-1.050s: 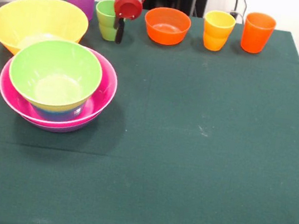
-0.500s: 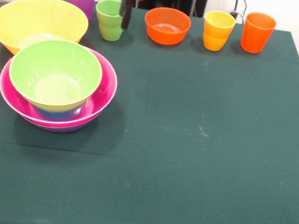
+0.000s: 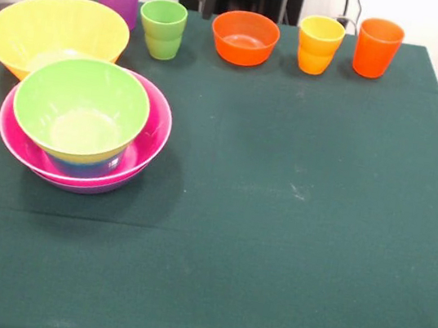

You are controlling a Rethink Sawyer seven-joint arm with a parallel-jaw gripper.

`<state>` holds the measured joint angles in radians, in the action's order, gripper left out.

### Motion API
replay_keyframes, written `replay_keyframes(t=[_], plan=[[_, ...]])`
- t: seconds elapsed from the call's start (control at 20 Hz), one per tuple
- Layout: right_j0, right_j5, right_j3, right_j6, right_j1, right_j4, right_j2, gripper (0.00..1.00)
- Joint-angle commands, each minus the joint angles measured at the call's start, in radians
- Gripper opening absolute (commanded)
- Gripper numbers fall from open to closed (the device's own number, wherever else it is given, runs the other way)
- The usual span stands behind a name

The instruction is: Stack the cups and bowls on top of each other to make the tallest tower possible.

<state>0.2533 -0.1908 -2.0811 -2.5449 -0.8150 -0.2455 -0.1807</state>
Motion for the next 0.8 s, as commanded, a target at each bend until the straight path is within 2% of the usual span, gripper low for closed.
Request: replay_keyframes(t=[0.05,0.35,0.8], plan=[[0.047,0.057,-0.169,-0.116,0.049,0.013,0.111,1.0],[0.113,0.159,-0.216,-0.105,0.087,0.059,0.149,1.0],[0.179,0.219,-0.216,-0.058,0.124,0.143,0.128,1.0]])
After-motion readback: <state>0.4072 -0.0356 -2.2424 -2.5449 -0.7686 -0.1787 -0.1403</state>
